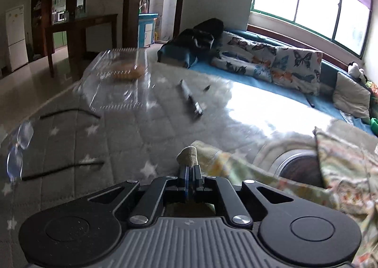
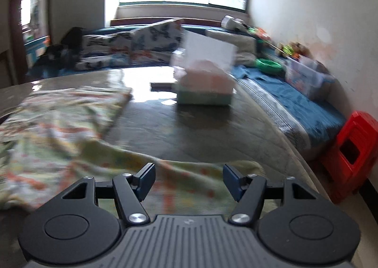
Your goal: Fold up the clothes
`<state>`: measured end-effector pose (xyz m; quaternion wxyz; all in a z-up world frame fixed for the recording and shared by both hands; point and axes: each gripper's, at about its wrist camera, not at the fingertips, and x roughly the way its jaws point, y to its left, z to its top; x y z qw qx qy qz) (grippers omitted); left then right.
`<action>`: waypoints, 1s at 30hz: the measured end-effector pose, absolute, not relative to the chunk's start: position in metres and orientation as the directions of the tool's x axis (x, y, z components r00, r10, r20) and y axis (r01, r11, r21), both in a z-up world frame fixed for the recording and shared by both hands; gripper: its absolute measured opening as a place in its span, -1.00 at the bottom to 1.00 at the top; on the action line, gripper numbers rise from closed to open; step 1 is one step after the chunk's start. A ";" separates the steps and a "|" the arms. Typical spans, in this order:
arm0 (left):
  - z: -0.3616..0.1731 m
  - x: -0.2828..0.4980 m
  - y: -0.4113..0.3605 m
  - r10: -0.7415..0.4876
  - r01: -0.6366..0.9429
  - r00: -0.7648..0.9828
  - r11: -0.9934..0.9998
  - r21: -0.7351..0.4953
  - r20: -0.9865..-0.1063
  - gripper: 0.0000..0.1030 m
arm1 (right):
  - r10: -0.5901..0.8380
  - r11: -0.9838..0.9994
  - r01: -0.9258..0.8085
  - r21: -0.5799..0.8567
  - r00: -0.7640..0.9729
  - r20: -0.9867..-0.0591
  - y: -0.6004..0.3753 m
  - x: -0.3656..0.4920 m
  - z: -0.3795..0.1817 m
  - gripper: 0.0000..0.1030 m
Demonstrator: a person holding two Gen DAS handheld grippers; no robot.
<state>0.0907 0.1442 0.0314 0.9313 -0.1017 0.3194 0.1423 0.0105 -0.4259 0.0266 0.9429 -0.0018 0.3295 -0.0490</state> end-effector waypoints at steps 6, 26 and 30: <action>0.027 0.086 0.150 0.202 -0.330 0.763 0.939 -0.101 -0.614 -0.94 | 0.105 0.992 -0.122 0.015 0.778 -0.620 -0.370 -0.007 0.051 0.25; 0.024 0.085 0.158 0.188 -0.335 0.762 0.934 -0.128 -0.620 -0.94 | 0.433 0.787 -0.615 -0.044 0.602 -0.671 -0.184 -0.022 0.022 0.11; 0.026 0.083 0.159 0.185 -0.334 0.765 0.933 -0.135 -0.616 -0.93 | 0.424 0.793 -0.609 -0.023 0.578 -0.697 -0.181 -0.014 0.011 -0.45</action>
